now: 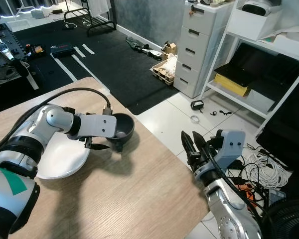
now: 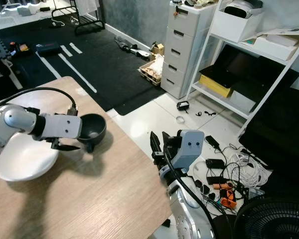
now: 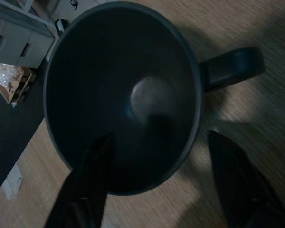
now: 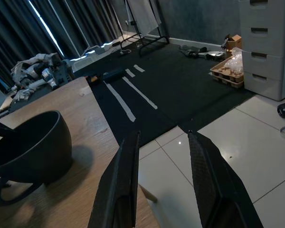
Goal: Setting the table
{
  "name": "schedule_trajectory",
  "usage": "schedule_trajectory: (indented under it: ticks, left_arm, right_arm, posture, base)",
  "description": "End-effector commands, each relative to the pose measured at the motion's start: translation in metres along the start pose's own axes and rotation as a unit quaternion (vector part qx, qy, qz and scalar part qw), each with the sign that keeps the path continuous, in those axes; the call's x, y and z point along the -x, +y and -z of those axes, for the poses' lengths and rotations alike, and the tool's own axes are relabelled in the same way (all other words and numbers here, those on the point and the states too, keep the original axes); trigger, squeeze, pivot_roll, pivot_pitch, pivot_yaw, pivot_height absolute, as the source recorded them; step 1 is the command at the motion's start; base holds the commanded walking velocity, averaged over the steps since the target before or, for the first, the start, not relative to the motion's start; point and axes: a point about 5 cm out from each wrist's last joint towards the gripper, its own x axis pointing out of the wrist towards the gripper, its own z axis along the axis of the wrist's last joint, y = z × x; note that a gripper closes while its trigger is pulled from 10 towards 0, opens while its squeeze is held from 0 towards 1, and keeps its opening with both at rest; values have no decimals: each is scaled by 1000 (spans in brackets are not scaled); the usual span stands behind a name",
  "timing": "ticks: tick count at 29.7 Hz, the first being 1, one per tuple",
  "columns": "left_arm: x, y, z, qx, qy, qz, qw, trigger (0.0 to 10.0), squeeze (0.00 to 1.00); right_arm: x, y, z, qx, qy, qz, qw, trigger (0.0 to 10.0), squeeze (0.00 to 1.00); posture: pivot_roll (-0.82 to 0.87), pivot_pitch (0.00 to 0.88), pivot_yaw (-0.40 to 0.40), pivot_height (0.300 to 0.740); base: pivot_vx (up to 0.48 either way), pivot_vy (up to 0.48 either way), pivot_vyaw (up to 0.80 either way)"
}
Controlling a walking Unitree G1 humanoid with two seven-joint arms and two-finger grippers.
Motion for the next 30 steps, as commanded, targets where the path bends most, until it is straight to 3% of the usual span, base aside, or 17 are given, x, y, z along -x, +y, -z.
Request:
schedule_trajectory:
  ticks: [1, 7, 24, 25, 30]
  left_arm:
    - [-2, -5, 3, -2, 4, 9, 1000, 0, 0]
    - [-8, -5, -1, -6, -14, -5, 1000, 0, 0]
    - [-7, -3, -10, 6, -71, -16, 997, 0, 0]
    - [-6, -1, -12, 11, -81, -17, 996, 10000, 0]
    - [0, 7, -20, 35, -120, -16, 992, 10000, 0]
  right_arm:
    - [2, 0, 1, -4, 4, 3, 1000, 10000, 0]
    - [2, -1, 0, -3, 3, 7, 1000, 10000, 0]
    - [-4, -1, -5, -8, -12, 12, 1000, 10000, 0]
    - [-5, 1, -7, -11, -16, 7, 1000, 10000, 0]
    - [-8, 12, -13, -20, -27, -32, 999, 10000, 0]
  posture:
    - [63, 198, 133, 740]
    - [61, 194, 135, 740]
    - [74, 176, 138, 740]
    - [76, 174, 138, 740]
    - [79, 168, 137, 740]
  base:
    - [0, 0, 0]
    - [0, 0, 0]
    - [0, 0, 0]
    - [0, 0, 0]
    - [0, 0, 0]
